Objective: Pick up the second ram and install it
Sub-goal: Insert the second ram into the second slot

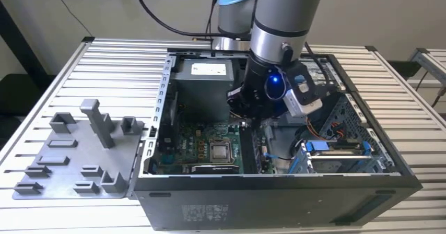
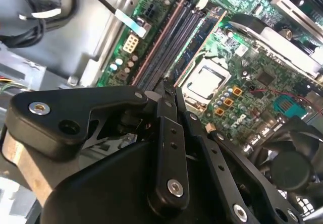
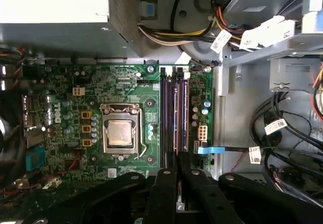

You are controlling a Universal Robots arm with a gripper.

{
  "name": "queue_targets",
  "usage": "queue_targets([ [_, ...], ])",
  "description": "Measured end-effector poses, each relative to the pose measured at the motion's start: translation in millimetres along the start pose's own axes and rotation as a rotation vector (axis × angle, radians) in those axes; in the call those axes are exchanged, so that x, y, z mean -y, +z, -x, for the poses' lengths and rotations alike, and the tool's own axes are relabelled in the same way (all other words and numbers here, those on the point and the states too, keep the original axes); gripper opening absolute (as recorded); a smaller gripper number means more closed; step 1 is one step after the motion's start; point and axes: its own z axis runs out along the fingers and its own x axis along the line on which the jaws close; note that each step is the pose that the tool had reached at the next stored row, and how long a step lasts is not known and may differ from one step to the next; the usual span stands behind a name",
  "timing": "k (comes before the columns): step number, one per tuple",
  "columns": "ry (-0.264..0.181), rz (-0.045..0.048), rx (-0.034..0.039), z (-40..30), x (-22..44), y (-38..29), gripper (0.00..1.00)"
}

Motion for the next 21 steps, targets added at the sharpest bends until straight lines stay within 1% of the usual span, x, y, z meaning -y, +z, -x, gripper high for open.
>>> queue_targets([
  [3, 0.000, 0.0000, 0.0000, -9.4, -0.1, 5.5, 0.14],
  [4, 0.000, 0.0000, 0.0000, -11.4, -0.1, 7.2, 0.14],
  [6, 0.000, -0.0001, 0.0000, -13.1, -0.2, 10.8, 0.14],
  [14, 0.005, 0.0000, -0.0005, -13.5, -0.8, 25.4, 0.14],
  [21, 0.006, 0.0000, -0.0014, -12.3, -0.9, 36.2, 0.14],
])
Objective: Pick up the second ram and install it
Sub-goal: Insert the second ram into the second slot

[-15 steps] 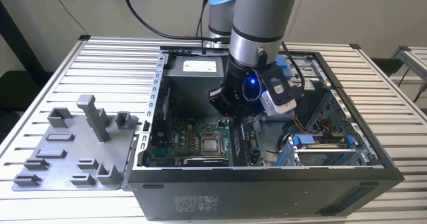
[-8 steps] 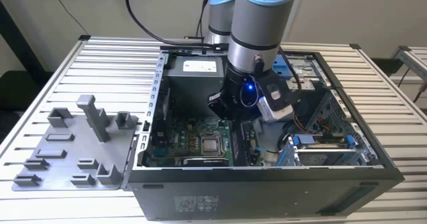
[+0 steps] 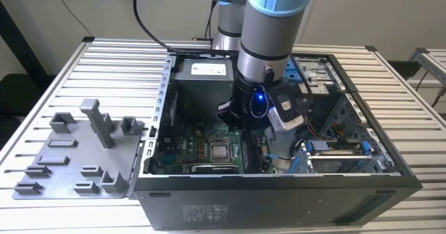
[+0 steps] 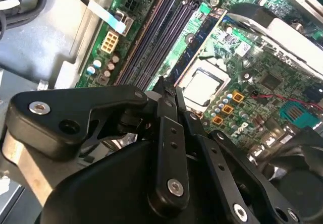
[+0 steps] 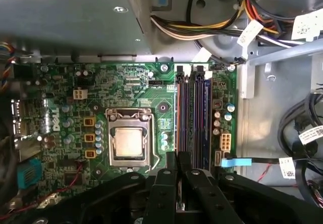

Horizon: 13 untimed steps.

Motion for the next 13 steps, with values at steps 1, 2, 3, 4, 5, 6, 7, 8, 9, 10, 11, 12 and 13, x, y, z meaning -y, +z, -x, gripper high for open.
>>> queue_targets([
  [1, 0.000, -0.0001, -0.0001, 0.3, 0.0, 1.7, 0.14],
  [2, 0.000, -0.0001, -0.0003, 1.0, 0.0, 3.4, 0.14],
  [3, 0.000, 0.0002, -0.0013, 2.6, -0.1, 4.9, 0.14],
  [4, 0.000, 0.0004, -0.0029, 4.4, -0.2, 6.0, 0.14],
  [5, 0.001, 0.0006, -0.0052, 6.6, -0.2, 7.1, 0.14],
  [6, 0.001, 0.0005, -0.0079, 9.0, -0.3, 8.2, 0.14],
  [7, 0.001, 0.0004, -0.0098, 10.5, -0.4, 9.5, 0.14],
  [8, 0.001, 0.0004, -0.0110, 11.6, -0.4, 10.6, 0.14],
  [9, 0.001, 0.0002, -0.0129, 13.5, -0.5, 11.2, 0.14],
  [10, 0.001, 0.0002, -0.0141, 14.7, -0.5, 12.4, 0.14],
  [11, 0.001, 0.0002, -0.0144, 14.6, -0.7, 13.5, 0.14],
  [12, 0.001, 0.0001, -0.0146, 14.6, -0.9, 14.0, 0.14],
  [13, 0.001, 0.0002, -0.0151, 14.9, -0.9, 14.6, 0.14],
])
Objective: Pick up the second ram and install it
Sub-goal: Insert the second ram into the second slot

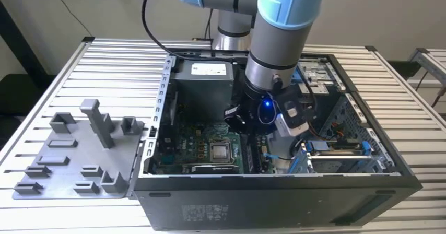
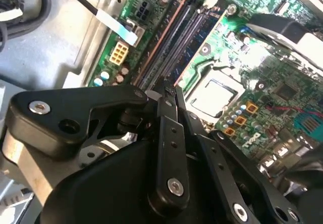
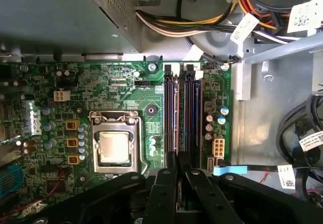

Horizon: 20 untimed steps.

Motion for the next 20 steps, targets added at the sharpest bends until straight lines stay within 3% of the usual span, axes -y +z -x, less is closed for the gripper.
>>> queue_targets([
  [20, 0.002, -0.0001, -0.0036, 1.1, -4.1, 9.2, 0.14],
])
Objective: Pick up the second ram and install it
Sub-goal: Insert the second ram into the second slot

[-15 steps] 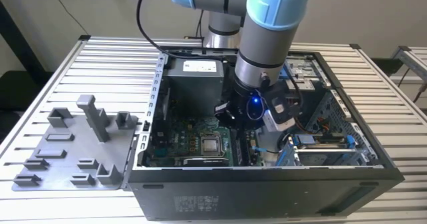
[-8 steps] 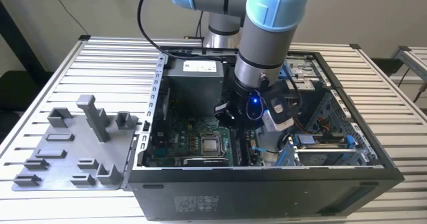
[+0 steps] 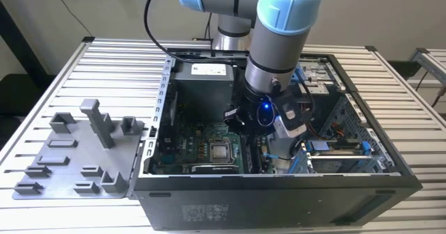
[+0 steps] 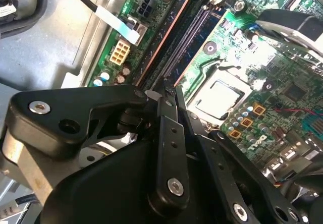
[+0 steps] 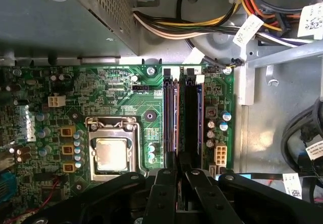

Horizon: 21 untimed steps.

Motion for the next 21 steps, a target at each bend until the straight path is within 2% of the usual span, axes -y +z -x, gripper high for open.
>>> queue_targets([
  [7, -0.003, -0.0002, -0.0001, 0.1, -0.7, 0.1, 0.14],
  [11, -0.042, -0.0012, 0.0001, 0.1, -0.8, 0.1, 0.14],
  [17, -0.045, -0.0012, 0.0001, 0.2, -0.8, 6.6, 0.14],
  [21, -0.045, -0.0014, 0.0001, 0.2, -0.8, 7.2, 0.14],
])
